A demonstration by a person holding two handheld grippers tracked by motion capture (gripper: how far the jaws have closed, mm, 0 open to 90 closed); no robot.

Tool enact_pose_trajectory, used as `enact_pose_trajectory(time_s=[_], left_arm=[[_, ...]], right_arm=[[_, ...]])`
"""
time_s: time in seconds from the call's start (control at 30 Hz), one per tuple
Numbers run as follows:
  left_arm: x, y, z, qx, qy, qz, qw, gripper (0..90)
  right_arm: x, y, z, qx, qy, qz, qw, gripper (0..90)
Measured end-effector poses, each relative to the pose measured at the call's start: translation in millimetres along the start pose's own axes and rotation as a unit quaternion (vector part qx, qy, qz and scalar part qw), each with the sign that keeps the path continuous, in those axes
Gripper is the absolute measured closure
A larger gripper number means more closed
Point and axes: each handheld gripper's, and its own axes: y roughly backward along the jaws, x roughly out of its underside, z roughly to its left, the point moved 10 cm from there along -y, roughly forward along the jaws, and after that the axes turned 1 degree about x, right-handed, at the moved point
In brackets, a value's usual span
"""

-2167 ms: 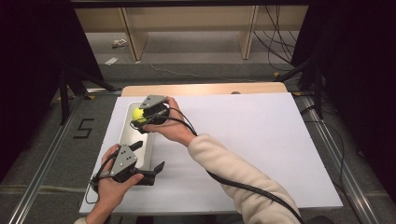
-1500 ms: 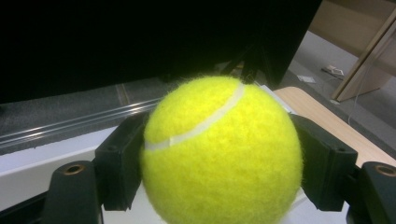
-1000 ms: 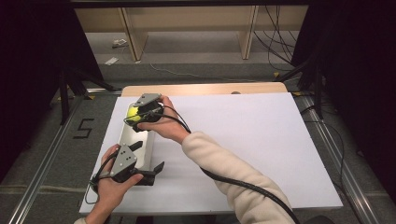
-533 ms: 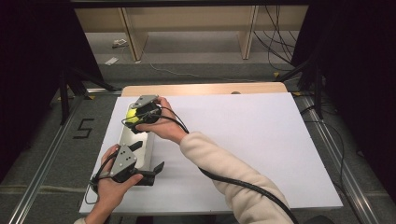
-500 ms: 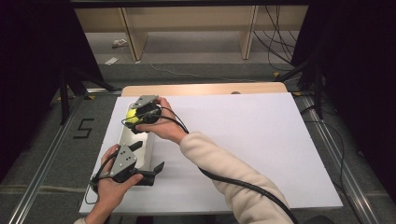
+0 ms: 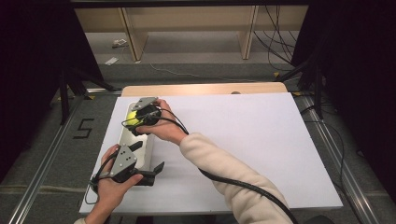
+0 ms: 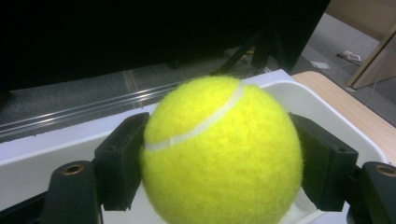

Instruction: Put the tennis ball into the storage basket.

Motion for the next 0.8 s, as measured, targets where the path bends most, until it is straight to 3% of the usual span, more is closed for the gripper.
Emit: enact_pose_trajectory(time_s=[0.8], left_arm=[[0.2,0.0,0.0,0.0,0.0,0.0,1.0,0.0]], right_arm=[[9.1,-5.8,2.8,-0.01,-0.004,0.017,0.9998,26.5]])
